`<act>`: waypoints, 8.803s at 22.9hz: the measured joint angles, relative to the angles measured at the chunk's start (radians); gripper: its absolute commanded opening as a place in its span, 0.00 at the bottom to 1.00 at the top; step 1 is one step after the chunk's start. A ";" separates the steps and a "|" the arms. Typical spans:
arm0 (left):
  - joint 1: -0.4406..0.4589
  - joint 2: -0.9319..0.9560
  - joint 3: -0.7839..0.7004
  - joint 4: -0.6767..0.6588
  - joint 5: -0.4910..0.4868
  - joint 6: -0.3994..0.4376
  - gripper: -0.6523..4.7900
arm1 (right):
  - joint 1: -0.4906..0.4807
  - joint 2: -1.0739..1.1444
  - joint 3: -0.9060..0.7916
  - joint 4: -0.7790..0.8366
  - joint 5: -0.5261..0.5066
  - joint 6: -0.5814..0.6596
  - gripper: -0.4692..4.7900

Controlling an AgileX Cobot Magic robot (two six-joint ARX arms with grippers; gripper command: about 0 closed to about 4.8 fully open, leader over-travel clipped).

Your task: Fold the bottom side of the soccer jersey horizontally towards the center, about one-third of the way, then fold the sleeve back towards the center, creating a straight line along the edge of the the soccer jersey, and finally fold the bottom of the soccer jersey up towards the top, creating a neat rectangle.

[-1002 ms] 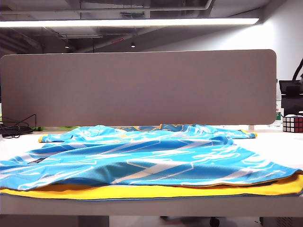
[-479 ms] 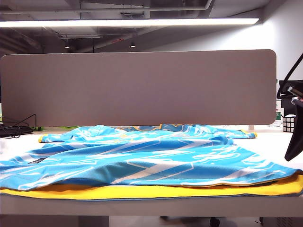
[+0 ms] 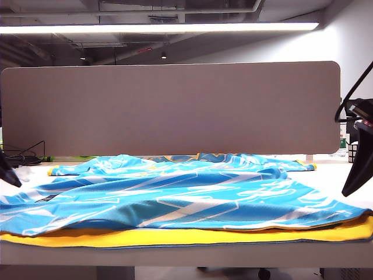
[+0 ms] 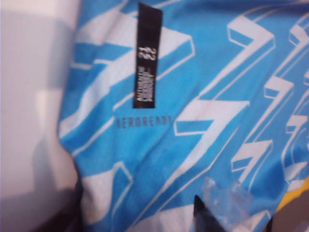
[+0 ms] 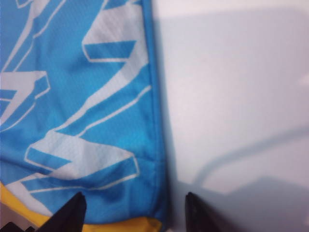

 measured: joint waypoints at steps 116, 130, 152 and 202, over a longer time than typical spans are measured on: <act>-0.154 0.092 0.180 -0.035 -0.180 -0.005 0.49 | 0.043 0.219 0.095 0.350 -0.035 0.147 0.65; -0.154 0.013 0.103 -0.149 -0.100 0.085 0.11 | 0.074 0.113 0.080 0.169 -0.052 0.091 0.09; -0.154 -0.581 -0.058 -0.016 -0.114 -0.255 0.11 | 0.073 -0.387 -0.002 0.057 -0.011 0.170 0.09; -0.371 -0.888 -0.189 0.294 -0.497 -0.051 0.11 | 0.008 -0.728 -0.101 0.187 0.066 -0.108 0.09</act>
